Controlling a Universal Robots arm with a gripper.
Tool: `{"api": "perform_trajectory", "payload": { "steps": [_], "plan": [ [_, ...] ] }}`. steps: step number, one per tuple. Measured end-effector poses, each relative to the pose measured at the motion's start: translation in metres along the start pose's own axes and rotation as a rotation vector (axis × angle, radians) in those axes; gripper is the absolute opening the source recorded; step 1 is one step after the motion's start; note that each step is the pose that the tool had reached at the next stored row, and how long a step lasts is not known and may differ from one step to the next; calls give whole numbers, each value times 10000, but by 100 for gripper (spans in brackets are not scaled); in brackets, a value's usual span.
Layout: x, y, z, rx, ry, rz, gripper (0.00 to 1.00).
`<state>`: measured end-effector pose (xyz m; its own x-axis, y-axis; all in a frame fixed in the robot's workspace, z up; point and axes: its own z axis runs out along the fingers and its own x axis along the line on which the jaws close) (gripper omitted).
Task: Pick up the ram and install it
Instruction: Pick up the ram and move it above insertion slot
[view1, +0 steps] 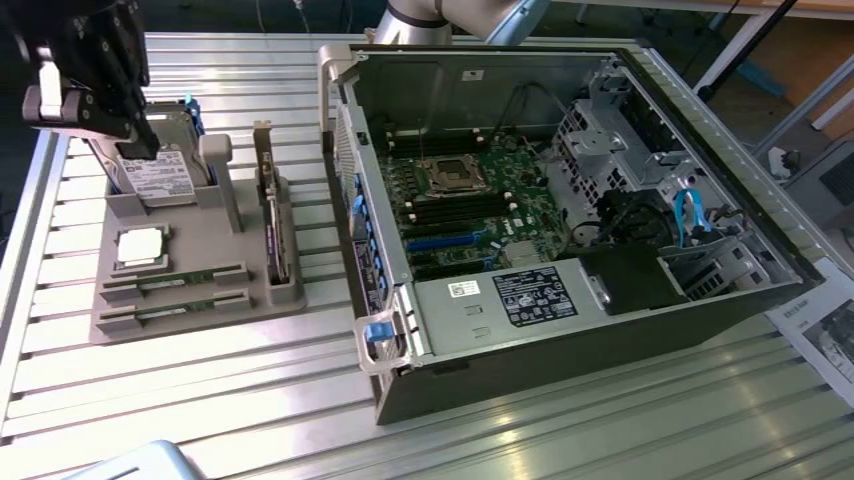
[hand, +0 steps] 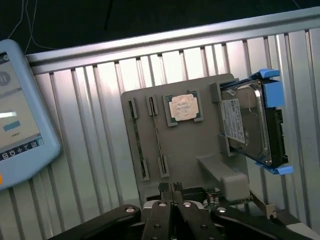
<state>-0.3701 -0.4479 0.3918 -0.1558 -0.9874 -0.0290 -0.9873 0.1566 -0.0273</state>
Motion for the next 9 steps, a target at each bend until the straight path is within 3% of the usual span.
{"api": "perform_trajectory", "payload": {
  "steps": [9],
  "plan": [
    [0,-1,1,-34,-32,-1182,10]
  ]
}}
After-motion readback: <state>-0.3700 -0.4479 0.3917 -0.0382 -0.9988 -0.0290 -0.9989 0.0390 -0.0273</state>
